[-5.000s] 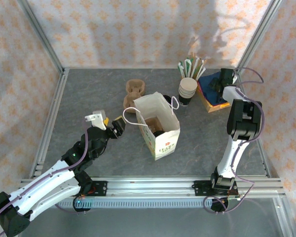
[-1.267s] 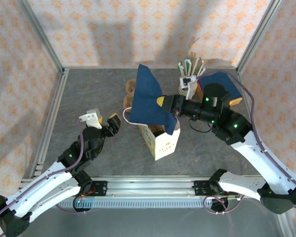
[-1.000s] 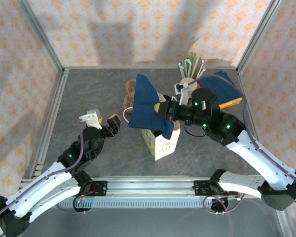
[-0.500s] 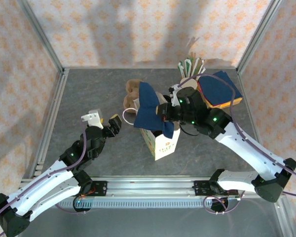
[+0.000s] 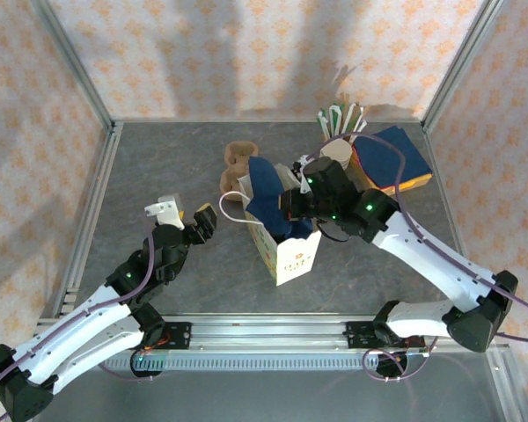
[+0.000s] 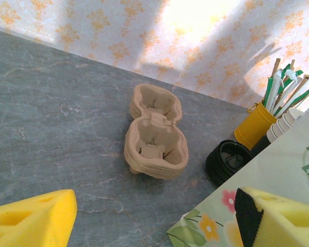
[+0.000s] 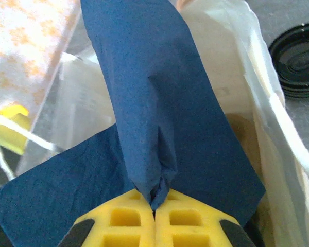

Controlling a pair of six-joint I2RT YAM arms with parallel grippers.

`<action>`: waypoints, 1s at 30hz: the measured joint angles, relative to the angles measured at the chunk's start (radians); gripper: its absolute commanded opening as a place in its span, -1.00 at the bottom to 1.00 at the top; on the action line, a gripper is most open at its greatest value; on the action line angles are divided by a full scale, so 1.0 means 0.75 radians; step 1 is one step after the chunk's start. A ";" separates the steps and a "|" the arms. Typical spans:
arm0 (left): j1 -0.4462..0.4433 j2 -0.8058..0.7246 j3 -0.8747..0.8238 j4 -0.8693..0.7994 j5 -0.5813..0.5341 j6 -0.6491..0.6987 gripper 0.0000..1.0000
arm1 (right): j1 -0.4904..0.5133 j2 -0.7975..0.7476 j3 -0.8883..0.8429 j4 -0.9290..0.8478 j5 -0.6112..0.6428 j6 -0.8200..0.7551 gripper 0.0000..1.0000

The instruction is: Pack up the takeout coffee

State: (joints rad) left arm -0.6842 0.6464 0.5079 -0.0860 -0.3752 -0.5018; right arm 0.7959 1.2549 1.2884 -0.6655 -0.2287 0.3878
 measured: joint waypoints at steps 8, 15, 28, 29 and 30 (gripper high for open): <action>0.000 0.004 0.000 0.000 0.000 0.007 0.62 | 0.000 0.075 0.036 -0.091 0.002 -0.011 -1.00; 0.000 0.019 0.006 -0.002 -0.001 0.011 0.62 | 0.000 0.144 0.092 -0.172 0.008 -0.010 -1.00; 0.000 0.019 0.018 -0.002 -0.011 0.019 0.63 | 0.029 0.220 0.125 -0.278 0.028 -0.010 -1.00; 0.000 0.020 0.018 -0.002 -0.011 0.019 0.63 | 0.030 0.226 0.126 -0.283 0.031 -0.010 -0.97; 0.000 0.020 0.018 -0.002 -0.010 0.019 0.63 | 0.032 0.231 0.126 -0.287 0.031 -0.010 -0.93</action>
State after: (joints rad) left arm -0.6842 0.6617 0.5213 -0.0872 -0.3828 -0.4877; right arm 0.8196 1.4284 1.3827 -0.8810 -0.2054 0.3801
